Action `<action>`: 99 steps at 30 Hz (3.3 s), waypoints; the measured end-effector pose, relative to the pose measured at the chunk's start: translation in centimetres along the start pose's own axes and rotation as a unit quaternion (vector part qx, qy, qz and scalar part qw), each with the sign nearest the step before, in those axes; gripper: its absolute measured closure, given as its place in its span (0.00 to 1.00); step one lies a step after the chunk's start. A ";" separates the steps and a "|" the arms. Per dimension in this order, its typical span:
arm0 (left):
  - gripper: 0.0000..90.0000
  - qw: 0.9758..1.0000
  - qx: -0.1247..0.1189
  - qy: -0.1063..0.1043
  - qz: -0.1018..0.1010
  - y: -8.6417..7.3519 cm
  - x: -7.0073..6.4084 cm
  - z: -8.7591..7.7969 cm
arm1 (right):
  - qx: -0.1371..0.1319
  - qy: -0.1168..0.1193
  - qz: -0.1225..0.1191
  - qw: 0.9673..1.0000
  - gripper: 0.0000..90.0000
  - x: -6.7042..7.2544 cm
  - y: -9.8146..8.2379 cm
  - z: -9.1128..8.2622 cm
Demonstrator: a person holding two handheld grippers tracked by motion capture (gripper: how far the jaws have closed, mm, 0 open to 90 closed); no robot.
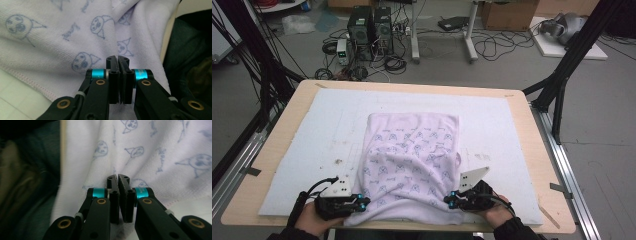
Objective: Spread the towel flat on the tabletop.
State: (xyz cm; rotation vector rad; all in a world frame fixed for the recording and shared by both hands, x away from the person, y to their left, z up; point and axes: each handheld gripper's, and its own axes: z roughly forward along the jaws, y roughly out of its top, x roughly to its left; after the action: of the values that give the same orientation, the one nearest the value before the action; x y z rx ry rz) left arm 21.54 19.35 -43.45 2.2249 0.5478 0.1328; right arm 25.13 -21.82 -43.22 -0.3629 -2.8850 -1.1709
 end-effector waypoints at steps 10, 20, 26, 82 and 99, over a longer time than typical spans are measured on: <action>0.73 0.999 -0.040 0.025 -0.005 1.8 2.6 -0.4 | -0.041 -0.042 0.006 0.998 0.70 -1.7 1.3 -2.2; 0.94 0.999 0.000 0.052 -0.008 1.6 3.5 2.5 | 0.006 -0.039 0.029 0.999 0.96 -4.1 0.4 0.6; 0.97 1.000 0.004 0.026 -0.006 0.7 1.8 1.3 | 0.009 -0.024 0.020 0.999 0.97 -2.1 0.1 0.5; 0.95 1.000 -0.012 0.025 -0.006 1.1 1.3 1.6 | 0.015 -0.026 0.006 1.000 0.97 -2.1 1.0 1.2; 0.84 0.996 -0.067 0.050 -0.024 1.6 2.7 -1.2 | -0.029 -0.068 0.047 0.996 0.84 -3.8 0.8 -2.1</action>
State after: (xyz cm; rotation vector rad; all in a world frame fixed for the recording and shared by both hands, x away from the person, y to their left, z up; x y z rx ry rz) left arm 24.16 20.46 -41.73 2.0820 0.6281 0.2507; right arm 28.84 -23.50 -41.57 -0.5969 -2.9139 -1.2640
